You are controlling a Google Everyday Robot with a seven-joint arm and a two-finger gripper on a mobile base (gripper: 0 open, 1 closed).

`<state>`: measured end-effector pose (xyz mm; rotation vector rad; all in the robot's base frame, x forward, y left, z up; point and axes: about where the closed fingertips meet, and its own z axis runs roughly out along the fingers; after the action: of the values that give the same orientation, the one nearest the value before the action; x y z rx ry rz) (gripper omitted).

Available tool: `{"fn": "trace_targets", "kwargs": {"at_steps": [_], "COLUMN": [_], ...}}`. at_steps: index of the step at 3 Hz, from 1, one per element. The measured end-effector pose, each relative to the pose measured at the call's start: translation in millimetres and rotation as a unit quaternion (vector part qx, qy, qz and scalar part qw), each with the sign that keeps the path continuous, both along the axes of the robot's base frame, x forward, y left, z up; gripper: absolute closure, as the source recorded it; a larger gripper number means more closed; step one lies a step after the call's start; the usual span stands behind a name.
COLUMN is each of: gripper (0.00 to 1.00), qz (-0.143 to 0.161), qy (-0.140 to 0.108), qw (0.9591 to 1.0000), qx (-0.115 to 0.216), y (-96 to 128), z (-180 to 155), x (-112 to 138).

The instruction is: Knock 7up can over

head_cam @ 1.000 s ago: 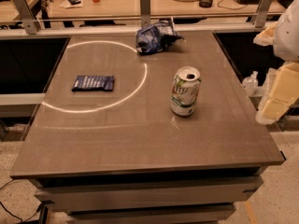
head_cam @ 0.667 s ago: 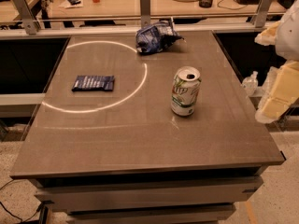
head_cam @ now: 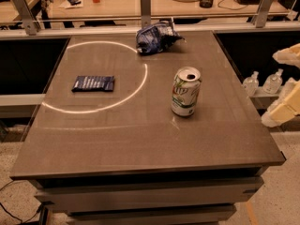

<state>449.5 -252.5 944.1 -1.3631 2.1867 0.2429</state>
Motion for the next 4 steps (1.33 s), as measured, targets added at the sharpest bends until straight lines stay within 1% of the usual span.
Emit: {"fn": "trace_targets", "kwargs": {"at_steps": [1, 2, 3, 4], "gripper": [0.0, 0.0, 0.0, 0.0], "qz": [-0.006, 0.007, 0.012, 0.003], "qy": [-0.034, -0.084, -0.113, -0.128], "qw": [0.9951, 0.9829, 0.9729, 0.9653], "qx": [0.093, 0.164, 0.201, 0.228], "y": [-4.5, 8.0, 21.5, 28.3], "z": [-22.2, -27.3, -37.3, -50.0], "x": [1.3, 0.7, 3.0, 8.2]}}
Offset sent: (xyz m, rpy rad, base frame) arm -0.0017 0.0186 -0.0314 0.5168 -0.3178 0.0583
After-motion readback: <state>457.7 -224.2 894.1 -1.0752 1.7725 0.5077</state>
